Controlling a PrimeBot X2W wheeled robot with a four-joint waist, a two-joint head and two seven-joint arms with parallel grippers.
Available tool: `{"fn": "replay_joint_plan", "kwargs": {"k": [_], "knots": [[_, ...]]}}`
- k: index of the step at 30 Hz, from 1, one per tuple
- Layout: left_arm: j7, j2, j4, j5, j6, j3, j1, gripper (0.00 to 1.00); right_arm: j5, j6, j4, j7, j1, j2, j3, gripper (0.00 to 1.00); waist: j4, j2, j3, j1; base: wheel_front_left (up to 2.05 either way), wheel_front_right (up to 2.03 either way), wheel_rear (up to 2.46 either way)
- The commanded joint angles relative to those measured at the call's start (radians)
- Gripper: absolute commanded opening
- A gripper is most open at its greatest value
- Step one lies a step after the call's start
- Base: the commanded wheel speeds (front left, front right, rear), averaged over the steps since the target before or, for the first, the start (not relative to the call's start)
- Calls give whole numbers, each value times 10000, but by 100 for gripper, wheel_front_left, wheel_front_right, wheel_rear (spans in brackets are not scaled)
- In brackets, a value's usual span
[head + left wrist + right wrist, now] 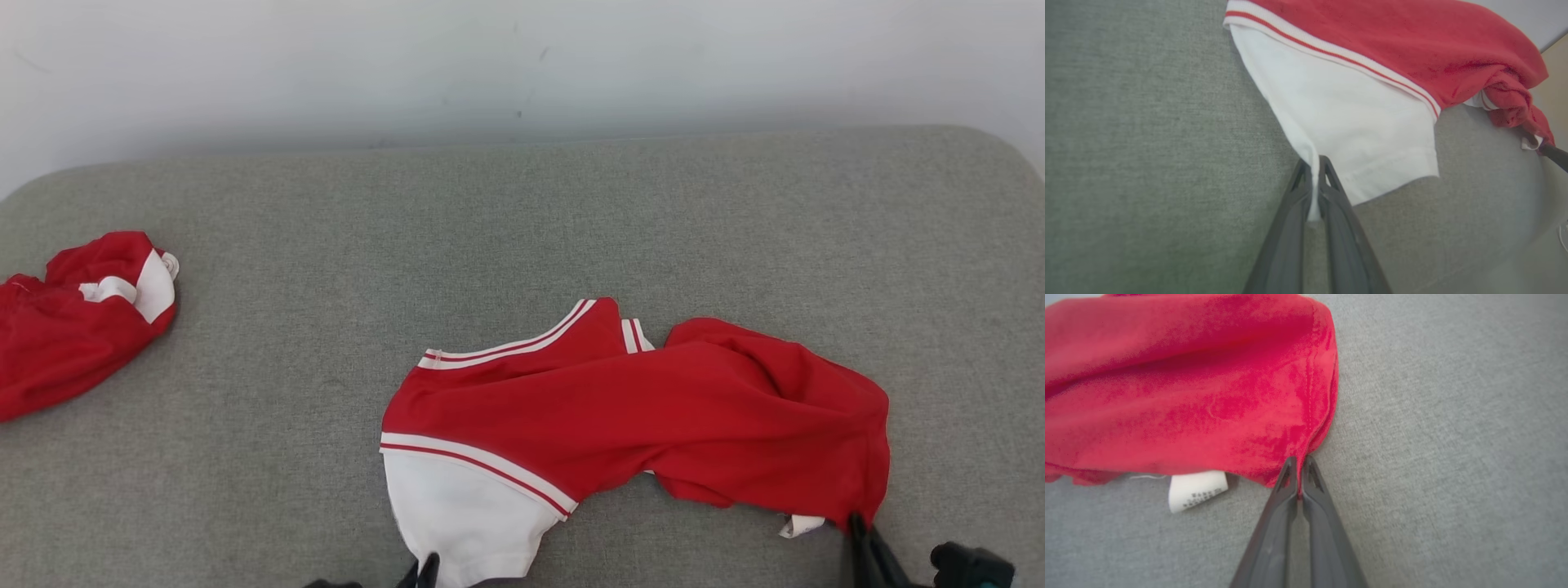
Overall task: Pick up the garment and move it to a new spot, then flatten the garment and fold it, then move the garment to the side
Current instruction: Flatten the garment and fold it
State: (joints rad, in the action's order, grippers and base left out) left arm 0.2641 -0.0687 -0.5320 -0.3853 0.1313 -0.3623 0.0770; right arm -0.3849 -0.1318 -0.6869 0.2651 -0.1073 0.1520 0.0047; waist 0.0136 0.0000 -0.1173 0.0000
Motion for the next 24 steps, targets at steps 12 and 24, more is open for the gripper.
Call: {"fn": "replay_joint_plan", "kwargs": {"k": [12, 24], "knots": [[5, -629, 1951, -1361, -20, 882, 2165, 0, -998, 23, 2851, -5, -1139, 891, 794, 0, -227, 0, -570, 0, 0, 0, 0], [-1105, -1754, 1567, -2334, -20, 407, 8812, 0, -2381, 23, 3101, -463, -6749, 2396, 2338, 0, -457, 0, -2743, 0, 0, 0, 0]]}}
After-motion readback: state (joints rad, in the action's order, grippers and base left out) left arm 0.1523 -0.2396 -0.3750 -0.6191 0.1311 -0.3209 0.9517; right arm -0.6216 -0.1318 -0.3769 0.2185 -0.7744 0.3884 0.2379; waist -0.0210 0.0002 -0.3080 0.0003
